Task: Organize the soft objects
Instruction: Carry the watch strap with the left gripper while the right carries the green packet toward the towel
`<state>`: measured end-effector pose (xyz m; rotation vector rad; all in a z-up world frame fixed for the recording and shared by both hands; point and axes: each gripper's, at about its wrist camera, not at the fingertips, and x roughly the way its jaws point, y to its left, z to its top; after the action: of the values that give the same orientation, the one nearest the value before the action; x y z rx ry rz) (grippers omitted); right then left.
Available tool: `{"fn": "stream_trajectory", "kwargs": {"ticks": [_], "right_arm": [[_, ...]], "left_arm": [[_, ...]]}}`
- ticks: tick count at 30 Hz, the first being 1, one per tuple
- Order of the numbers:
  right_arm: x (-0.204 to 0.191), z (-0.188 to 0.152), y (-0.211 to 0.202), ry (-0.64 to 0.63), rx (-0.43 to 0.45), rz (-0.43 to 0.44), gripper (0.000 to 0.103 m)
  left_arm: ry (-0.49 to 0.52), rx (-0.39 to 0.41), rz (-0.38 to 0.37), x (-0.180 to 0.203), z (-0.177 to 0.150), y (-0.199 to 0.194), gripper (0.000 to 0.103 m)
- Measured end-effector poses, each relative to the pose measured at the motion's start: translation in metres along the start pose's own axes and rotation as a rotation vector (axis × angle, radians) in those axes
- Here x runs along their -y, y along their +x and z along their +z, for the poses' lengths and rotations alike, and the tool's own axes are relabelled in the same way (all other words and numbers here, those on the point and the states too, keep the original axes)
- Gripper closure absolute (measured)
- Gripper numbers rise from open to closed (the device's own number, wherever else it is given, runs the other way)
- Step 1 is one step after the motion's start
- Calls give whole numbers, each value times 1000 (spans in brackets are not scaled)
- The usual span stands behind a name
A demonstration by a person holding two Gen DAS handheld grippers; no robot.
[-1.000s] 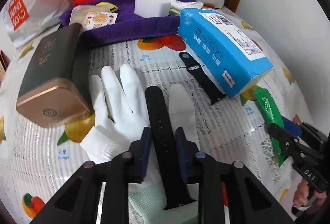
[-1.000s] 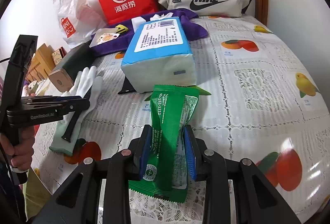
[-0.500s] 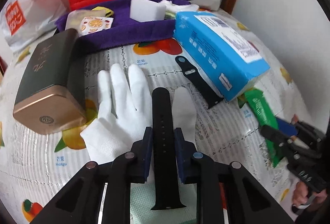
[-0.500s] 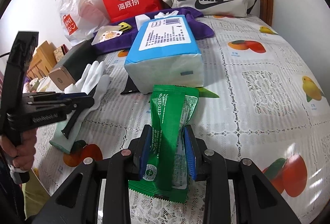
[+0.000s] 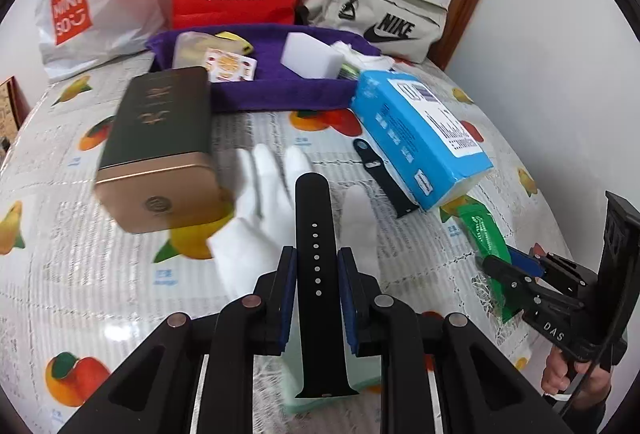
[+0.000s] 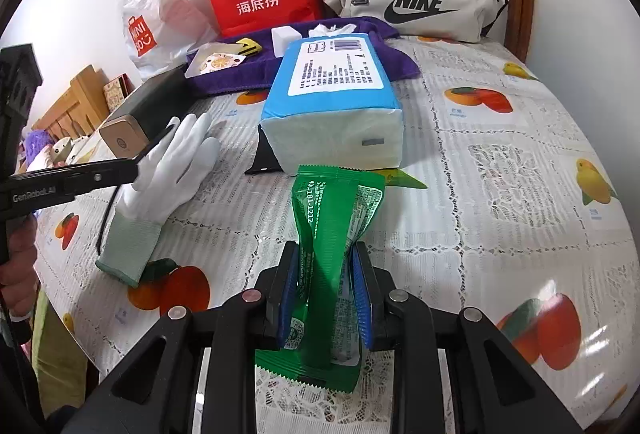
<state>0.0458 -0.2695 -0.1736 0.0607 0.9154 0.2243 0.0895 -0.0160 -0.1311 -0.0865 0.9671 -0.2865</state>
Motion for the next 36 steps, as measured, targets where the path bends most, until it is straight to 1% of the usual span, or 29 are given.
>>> {"fn": "stream_trajectory", "kwargs": {"ticks": [8,12,17,25,36], "right_arm": [[-2,5,-14,-5,21,-4,77],[-4,11,-23,-12,38,-10,77],[-2,20,-33,3,57,-2,77],[-6,45,-50,-14,101,2,77],[-12,96,-59,-49,155,11,77]], "left_arm": [[-76,36,46,-34,-10,-24,83],[-113,51,83,-52,-13,-35,83],[-162,60,98,-69,-15,-43,83],[-167,105,94,-70,4,-62,83],[-161,152,98,-71,40,-77,83]]}}
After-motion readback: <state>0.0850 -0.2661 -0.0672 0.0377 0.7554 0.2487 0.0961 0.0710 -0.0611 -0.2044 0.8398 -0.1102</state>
